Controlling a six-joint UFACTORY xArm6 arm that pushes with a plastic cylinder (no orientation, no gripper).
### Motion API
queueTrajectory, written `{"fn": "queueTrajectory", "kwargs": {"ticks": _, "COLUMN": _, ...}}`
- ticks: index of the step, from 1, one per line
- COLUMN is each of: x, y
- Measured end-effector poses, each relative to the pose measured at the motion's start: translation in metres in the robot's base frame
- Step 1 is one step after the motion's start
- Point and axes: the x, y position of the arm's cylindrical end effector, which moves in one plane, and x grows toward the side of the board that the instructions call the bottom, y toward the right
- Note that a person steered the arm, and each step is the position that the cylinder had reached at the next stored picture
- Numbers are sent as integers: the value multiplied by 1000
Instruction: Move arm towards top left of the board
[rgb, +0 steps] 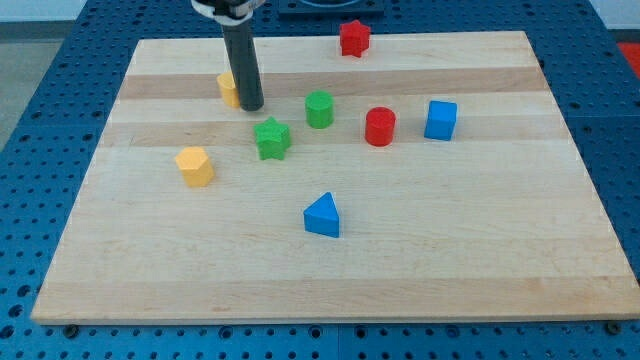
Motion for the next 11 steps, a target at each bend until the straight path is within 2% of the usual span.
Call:
{"fn": "queueTrajectory", "kwargs": {"ticks": 3, "x": -1, "y": 3}}
{"fn": "queueTrajectory", "kwargs": {"ticks": 4, "x": -14, "y": 3}}
{"fn": "queueTrajectory", "kwargs": {"ticks": 8, "x": -115, "y": 3}}
{"fn": "queueTrajectory", "kwargs": {"ticks": 9, "x": -132, "y": -8}}
{"fn": "queueTrajectory", "kwargs": {"ticks": 11, "x": -132, "y": -62}}
